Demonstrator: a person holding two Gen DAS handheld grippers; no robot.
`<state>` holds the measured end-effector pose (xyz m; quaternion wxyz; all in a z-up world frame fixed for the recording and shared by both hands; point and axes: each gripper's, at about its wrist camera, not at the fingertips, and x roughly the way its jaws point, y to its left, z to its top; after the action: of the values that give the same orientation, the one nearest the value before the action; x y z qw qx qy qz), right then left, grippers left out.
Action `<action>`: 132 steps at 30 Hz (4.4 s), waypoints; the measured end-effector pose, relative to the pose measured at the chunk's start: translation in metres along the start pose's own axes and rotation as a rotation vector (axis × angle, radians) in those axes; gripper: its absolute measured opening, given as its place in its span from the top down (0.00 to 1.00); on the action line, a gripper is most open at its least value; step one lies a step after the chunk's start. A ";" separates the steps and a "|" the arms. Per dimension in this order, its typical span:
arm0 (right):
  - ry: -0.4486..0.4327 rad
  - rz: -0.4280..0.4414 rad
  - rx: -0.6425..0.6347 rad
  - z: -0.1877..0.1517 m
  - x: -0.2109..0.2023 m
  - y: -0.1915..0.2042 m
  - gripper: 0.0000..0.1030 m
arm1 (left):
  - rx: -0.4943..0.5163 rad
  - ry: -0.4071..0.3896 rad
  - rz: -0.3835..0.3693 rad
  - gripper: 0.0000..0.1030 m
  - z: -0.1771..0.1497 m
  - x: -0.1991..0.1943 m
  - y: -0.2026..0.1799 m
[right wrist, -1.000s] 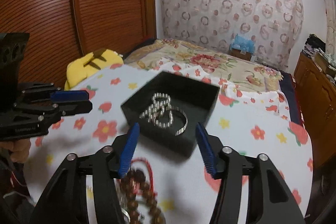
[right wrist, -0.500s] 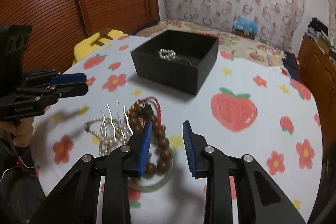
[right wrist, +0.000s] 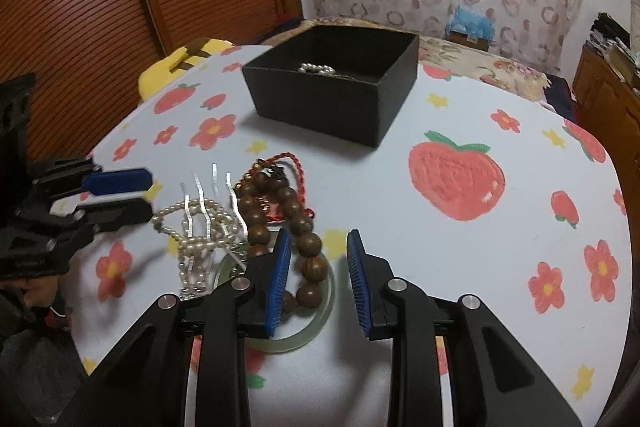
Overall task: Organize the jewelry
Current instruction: 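Move the left tool back to the pile and grasp the brown bead bracelet, then lift the brown bead bracelet with the left tool over the black box, then lower the bead bracelet into the box and open the left tool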
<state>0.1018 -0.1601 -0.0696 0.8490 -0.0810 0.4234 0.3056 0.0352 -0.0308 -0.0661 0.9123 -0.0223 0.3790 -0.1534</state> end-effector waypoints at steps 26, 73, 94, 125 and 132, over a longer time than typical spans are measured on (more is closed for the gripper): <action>-0.115 -0.016 -0.007 0.015 -0.031 0.005 0.85 | 0.062 0.078 -0.085 0.81 -0.003 0.027 -0.029; -0.236 -0.056 -0.031 0.042 -0.082 0.008 0.85 | 0.080 -0.256 0.014 0.97 0.105 -0.061 -0.004; -0.249 -0.056 -0.041 0.049 -0.086 0.012 0.85 | 0.048 -0.307 0.066 0.97 0.131 -0.073 0.022; -0.311 -0.048 -0.064 0.136 -0.057 -0.002 0.85 | 0.127 -0.356 0.092 0.97 0.216 -0.056 0.010; -0.292 -0.026 -0.050 0.143 -0.032 -0.014 0.85 | 0.086 -0.266 0.072 0.97 0.206 -0.007 0.033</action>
<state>0.1912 -0.1289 0.0436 0.9031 -0.0623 0.2866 0.3137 0.1832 -0.0132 0.0802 0.9596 0.0102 0.2481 -0.1324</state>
